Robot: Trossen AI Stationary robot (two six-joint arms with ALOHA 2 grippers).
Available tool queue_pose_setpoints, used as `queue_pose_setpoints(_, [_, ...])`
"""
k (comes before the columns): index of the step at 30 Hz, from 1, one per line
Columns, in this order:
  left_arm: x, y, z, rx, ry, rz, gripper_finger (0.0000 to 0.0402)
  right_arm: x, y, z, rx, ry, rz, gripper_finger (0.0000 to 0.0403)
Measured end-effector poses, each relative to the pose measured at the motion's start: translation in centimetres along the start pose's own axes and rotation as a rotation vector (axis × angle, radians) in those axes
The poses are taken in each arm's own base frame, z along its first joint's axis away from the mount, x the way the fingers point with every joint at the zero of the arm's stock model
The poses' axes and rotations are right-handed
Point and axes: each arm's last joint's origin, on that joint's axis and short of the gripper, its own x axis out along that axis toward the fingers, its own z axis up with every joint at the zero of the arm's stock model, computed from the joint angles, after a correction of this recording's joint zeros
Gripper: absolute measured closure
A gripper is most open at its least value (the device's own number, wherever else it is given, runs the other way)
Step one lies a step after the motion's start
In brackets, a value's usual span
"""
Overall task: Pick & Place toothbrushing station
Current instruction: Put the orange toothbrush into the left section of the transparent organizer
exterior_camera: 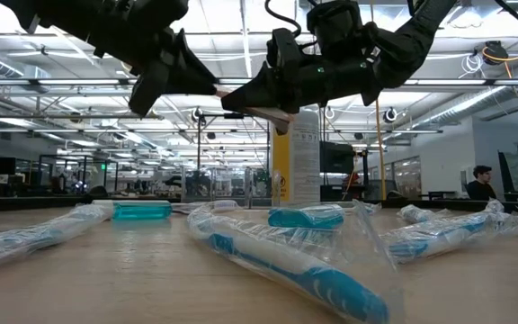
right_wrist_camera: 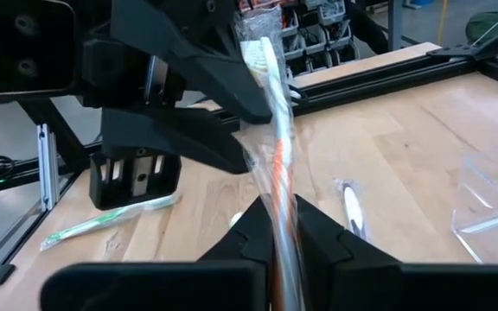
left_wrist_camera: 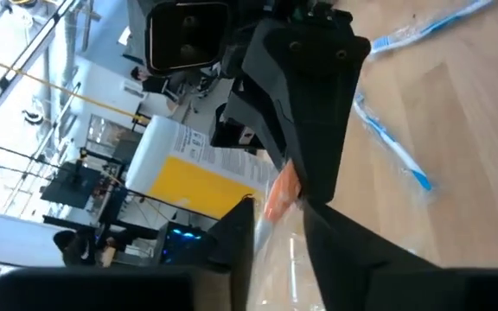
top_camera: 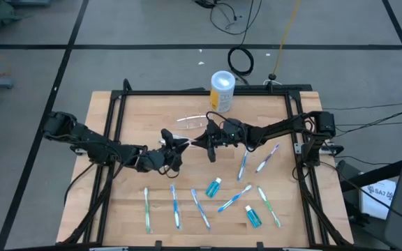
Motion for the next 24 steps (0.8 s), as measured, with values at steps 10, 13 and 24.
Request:
queue_pose_setpoints(10, [-2.5,1.1,2.0,-0.187,-0.119,0.023,0.0227,0.0,-0.3,-0.2,-0.009,0.009,-0.079,0.0392])
queue_pose_setpoints(13, [-3.5,1.9,2.2,-0.252,-0.134,0.023,0.0221,0.0,-0.2,-0.2,-0.020,0.004,-0.078,0.0387])
queue_pose_setpoints(24, [-7.3,5.4,-2.3,-0.470,-0.138,-0.065,0.0220,0.0,0.2,0.2,-0.029,-0.029,-0.004,0.0386])
